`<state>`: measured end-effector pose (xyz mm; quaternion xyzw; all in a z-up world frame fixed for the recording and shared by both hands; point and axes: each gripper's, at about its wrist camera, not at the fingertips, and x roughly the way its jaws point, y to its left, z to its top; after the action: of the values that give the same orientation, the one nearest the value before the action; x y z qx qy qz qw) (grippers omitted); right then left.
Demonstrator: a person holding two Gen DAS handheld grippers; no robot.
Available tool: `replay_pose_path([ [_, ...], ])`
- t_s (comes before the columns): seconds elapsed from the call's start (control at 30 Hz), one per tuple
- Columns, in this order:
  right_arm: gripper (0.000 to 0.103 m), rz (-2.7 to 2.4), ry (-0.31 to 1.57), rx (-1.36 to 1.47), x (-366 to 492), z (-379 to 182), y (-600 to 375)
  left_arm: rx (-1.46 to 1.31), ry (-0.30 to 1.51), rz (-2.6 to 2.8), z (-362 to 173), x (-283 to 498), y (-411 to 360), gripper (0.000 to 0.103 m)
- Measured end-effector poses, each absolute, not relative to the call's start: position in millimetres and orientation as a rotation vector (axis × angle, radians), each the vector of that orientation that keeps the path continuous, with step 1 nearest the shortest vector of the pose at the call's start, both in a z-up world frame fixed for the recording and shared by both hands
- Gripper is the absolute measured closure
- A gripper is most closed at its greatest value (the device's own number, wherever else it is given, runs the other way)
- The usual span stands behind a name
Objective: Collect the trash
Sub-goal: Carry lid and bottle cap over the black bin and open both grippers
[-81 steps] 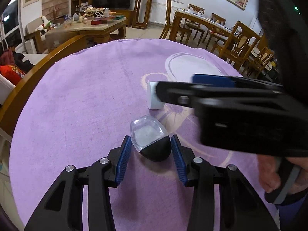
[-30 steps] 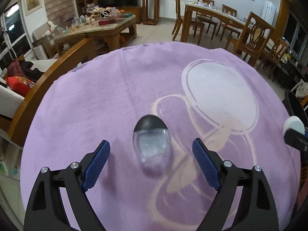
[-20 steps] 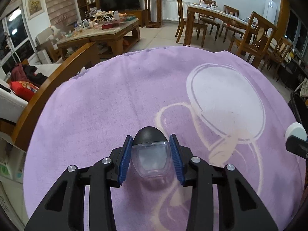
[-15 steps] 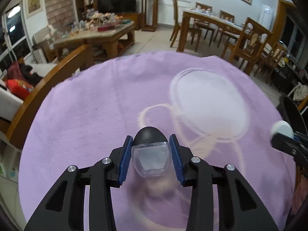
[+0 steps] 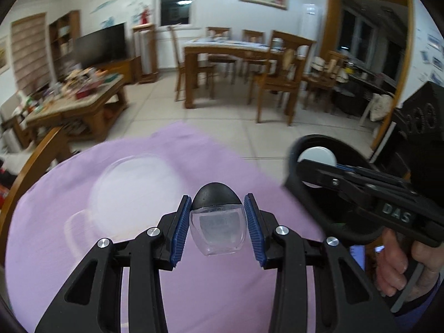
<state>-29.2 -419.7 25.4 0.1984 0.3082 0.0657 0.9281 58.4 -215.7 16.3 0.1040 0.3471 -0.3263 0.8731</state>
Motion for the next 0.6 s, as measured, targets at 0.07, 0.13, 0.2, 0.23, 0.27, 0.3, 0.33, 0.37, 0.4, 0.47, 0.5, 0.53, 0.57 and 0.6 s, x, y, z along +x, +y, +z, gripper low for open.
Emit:
replay_pose_path([
  [0.07, 0.085, 0.095, 0.618, 0.425, -43.1, 24.5, -444.4, 0.226, 0.714, -0.721, 17.4, 49.6, -238.7, 0.064],
  [0.13, 0.085, 0.054, 0.608, 0.446, -57.0, 20.8, -470.4, 0.242, 0.699, -0.769, 16.6, 38.2, -266.0, 0.064],
  [0.2, 0.085, 0.012, 0.602, 0.469, -70.9, 15.6, -497.7, 0.248, 0.695, -0.807, 14.3, 31.1, -287.0, 0.064],
  [0.23, 0.085, -0.005, 0.6, 0.479, -76.3, 12.9, -509.4, 0.252, 0.692, -0.827, 12.7, 27.4, -297.8, 0.064],
  [0.27, 0.085, -0.026, 0.599, 0.489, -83.4, 9.1, -522.4, 0.257, 0.69, -0.841, 10.9, 24.7, -305.2, 0.064],
  [0.3, 0.085, -0.041, 0.599, 0.498, -89.5, 4.9, -533.5, 0.264, 0.69, -0.857, 8.6, 21.9, -316.2, 0.064],
  [0.33, 0.085, -0.055, 0.6, 0.505, -94.4, 1.5, -542.4, 0.268, 0.694, -0.874, 5.7, 19.6, -326.7, 0.064],
  [0.37, 0.085, -0.071, 0.602, 0.513, -99.7, -2.6, -553.3, 0.27, 0.698, -0.884, 3.6, 17.8, -333.0, 0.064],
  [0.4, 0.085, -0.085, 0.604, 0.521, -103.8, -7.0, -562.7, 0.274, 0.704, -0.899, 0.0, 16.9, -342.3, 0.064],
  [0.47, 0.085, -0.102, 0.611, 0.533, -109.2, -15.9, -576.5, 0.281, 0.714, -0.915, -5.3, 14.9, -356.9, 0.064],
  [0.5, 0.085, -0.109, 0.615, 0.538, -111.3, -20.7, -580.0, 0.286, 0.721, -0.921, -9.0, 14.7, -367.2, 0.064],
  [0.53, 0.085, -0.113, 0.618, 0.544, -114.5, -25.4, -585.9, 0.291, 0.73, -0.928, -13.0, 15.3, -375.8, 0.064],
  [0.57, 0.085, -0.116, 0.623, 0.552, -115.6, -30.4, -592.4, 0.293, 0.739, -0.932, -17.1, 16.7, -381.3, 0.064],
  [0.6, 0.085, -0.118, 0.627, 0.556, -113.6, -33.4, -594.3, 0.296, 0.745, -0.935, -19.5, 12.6, -383.6, 0.064],
])
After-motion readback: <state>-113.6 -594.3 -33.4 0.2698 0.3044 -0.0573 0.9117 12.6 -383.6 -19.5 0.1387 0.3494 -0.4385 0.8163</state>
